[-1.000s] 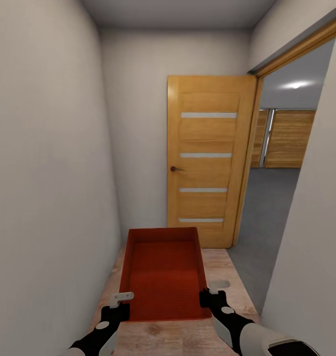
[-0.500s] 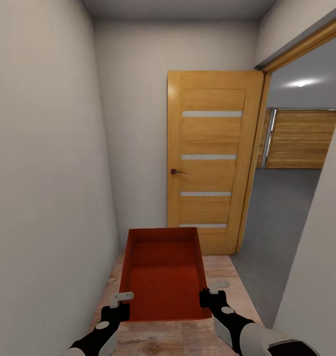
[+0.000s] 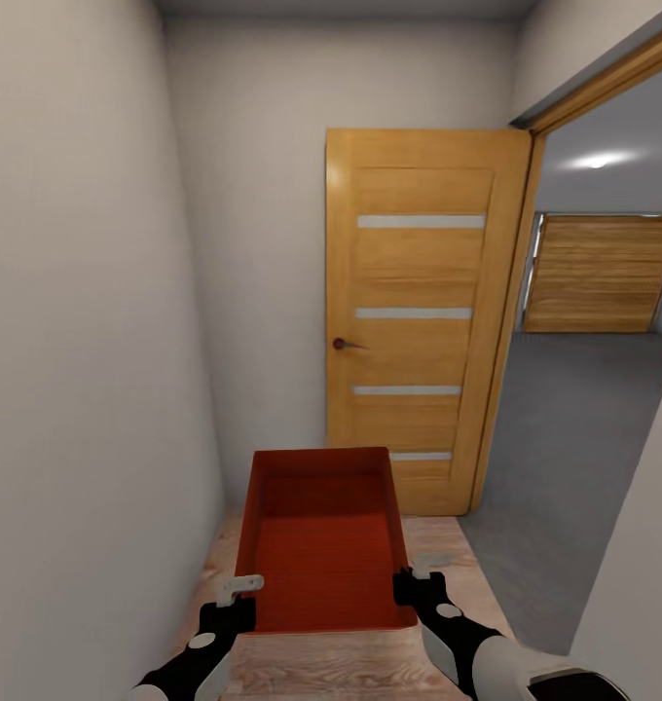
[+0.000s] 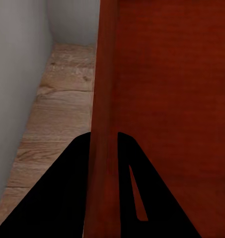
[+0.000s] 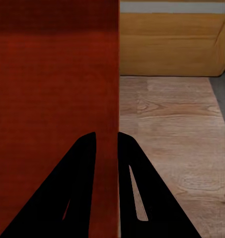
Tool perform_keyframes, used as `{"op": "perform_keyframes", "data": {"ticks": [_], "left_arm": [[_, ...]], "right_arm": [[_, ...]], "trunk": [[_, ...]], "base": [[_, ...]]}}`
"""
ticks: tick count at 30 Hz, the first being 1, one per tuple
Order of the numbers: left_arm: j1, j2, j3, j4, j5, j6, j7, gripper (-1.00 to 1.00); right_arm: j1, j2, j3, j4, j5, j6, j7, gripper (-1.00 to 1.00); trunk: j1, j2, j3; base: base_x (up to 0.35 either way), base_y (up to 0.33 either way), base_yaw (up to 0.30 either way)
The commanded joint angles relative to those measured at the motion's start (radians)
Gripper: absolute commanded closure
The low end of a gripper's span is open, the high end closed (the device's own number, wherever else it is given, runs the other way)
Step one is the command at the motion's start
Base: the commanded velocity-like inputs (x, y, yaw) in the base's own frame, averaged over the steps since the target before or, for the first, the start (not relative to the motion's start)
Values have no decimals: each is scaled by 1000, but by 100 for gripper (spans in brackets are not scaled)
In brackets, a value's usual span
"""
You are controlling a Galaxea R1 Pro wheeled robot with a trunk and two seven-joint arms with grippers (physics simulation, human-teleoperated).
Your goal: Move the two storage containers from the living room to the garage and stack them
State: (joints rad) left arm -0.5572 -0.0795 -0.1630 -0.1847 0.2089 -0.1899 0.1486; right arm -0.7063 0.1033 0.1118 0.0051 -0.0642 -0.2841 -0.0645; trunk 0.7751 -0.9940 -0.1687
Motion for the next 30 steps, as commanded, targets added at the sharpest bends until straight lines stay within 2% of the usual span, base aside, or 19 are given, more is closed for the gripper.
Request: {"op": "perform_keyframes", "data": {"ticks": [1,8,30], "left_arm": [[-1,1,-4,-4,-4,-31,8,100],[-1,1,-4,-4,-4,-35,8,100],[-1,0,-3,-5,-3,-39,17,100]], "right_arm": [[-1,0,-12,4,-31,-5,-14,100],[-1,-1,-12,4,-31,-4,-12,100],[-1,-2,-12,4,-32,-4,-4,100]], "trunk": [[1,-1,-1],[1,-1,-1],[1,-1,-1]], "base": [[321,0,-175],[162,0,-252],[4,0,-281]]}}
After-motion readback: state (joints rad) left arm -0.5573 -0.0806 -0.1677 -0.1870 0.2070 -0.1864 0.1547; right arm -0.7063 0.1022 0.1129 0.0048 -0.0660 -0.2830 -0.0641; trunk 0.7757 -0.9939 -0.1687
